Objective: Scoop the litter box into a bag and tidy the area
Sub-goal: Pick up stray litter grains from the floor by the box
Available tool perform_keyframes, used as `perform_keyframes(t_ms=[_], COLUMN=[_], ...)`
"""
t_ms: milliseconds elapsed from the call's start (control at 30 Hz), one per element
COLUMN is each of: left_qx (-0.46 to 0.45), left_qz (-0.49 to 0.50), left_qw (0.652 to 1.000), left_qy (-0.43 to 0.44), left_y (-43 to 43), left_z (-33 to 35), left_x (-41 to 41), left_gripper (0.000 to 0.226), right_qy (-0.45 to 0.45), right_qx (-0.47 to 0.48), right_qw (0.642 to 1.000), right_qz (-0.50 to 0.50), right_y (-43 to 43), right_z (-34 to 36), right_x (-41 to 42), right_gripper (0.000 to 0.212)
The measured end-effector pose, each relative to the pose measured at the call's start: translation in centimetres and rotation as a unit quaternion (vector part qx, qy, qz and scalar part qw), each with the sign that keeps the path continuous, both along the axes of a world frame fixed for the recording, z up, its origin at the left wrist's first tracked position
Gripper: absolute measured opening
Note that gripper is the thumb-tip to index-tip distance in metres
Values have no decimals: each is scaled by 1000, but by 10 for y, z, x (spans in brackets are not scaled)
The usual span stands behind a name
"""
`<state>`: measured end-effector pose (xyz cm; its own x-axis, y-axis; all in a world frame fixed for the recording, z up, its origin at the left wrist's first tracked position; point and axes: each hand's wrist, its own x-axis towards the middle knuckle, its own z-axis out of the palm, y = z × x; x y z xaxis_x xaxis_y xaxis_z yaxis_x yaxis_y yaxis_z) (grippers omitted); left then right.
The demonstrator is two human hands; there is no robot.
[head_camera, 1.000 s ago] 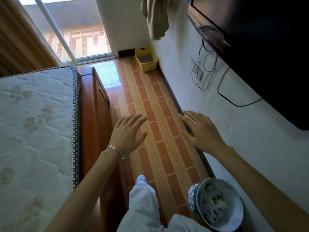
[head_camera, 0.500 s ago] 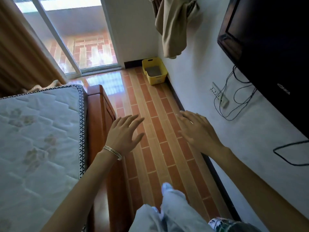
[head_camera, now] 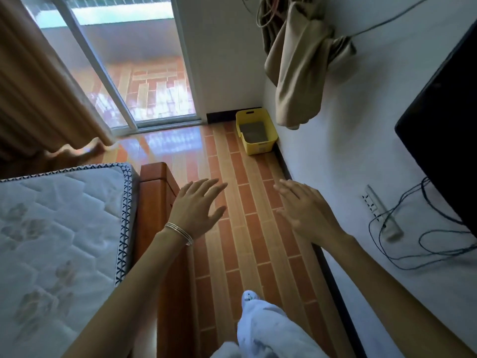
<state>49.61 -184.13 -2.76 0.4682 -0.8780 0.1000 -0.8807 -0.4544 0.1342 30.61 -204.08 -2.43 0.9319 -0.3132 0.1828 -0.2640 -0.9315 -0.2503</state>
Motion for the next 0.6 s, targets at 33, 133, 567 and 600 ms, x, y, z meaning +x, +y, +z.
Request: perform_keyframes(t_ms=[33, 133, 567, 600], left_qx=[-5, -17, 19, 21], left_qz=[3, 6, -5, -9], left_qw=[1000, 1000, 1000, 1000], left_qy=[-3, -4, 7, 6], left_y=[-13, -41, -97, -102], left_z=[3, 4, -30, -29], left_x=[13, 45, 234, 255], left_gripper=[58, 57, 58, 58], right_qy=[-1, -6, 14, 10], right_qx=[-2, -7, -4, -12], right_qw=[1000, 1000, 1000, 1000], right_qz=[5, 12, -9, -13], right_y=[-12, -40, -104, -107], right_z=[3, 6, -33, -31], right_x=[17, 64, 230, 248], right_gripper=[55, 56, 56, 56])
